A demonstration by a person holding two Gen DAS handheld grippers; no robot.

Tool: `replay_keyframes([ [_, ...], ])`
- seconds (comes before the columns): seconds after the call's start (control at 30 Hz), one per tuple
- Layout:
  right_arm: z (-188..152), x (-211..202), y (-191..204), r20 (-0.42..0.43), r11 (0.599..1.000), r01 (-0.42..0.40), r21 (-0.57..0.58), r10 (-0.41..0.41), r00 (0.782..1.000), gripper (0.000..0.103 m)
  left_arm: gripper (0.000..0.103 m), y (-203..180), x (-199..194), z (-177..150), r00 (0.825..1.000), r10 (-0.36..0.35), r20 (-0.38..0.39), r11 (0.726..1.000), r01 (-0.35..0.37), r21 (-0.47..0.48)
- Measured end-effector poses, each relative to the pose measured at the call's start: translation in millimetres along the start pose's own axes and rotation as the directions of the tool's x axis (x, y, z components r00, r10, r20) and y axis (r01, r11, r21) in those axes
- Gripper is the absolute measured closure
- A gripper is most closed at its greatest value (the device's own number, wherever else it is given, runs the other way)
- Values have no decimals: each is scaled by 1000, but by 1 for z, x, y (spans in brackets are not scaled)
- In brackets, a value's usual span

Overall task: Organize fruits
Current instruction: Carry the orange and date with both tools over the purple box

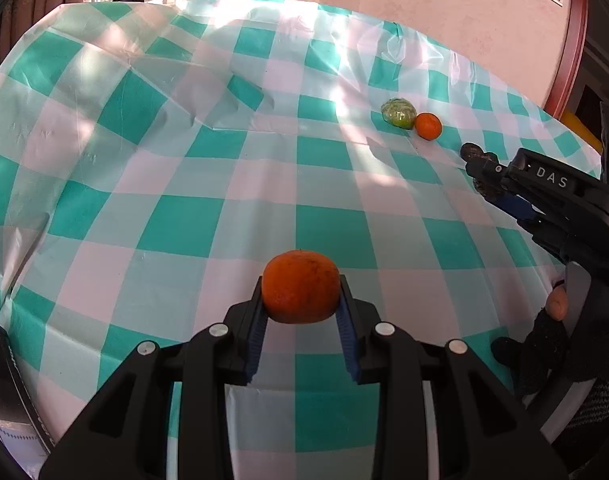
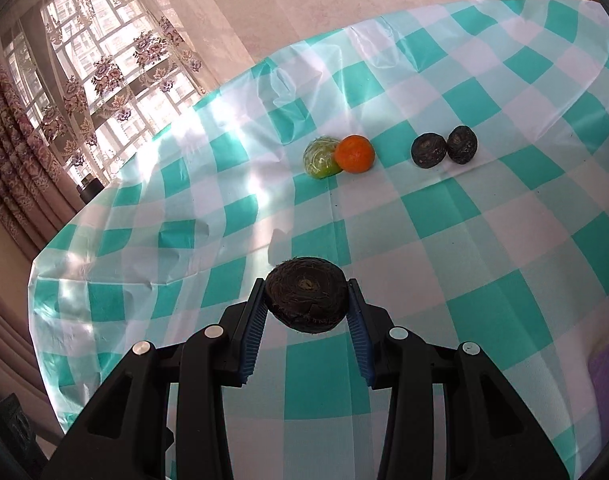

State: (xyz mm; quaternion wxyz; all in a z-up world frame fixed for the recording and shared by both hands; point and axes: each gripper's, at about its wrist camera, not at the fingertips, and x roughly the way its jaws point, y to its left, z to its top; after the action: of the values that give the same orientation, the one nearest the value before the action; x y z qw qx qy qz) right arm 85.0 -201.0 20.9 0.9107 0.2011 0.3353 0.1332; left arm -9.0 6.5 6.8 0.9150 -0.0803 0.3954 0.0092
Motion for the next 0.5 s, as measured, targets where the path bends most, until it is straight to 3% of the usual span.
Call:
replay_keyframes([
  [0.2,-28,-33,34,-36,991,4,-133,-8,999,63,71,6,-11,-15,1000,-10,0,1000,10,11],
  [0.5,-45,-83,39,-28,980,5,-200,-11,1000,63,71,-5,-29,-21,999,-35,23,998,33,48],
])
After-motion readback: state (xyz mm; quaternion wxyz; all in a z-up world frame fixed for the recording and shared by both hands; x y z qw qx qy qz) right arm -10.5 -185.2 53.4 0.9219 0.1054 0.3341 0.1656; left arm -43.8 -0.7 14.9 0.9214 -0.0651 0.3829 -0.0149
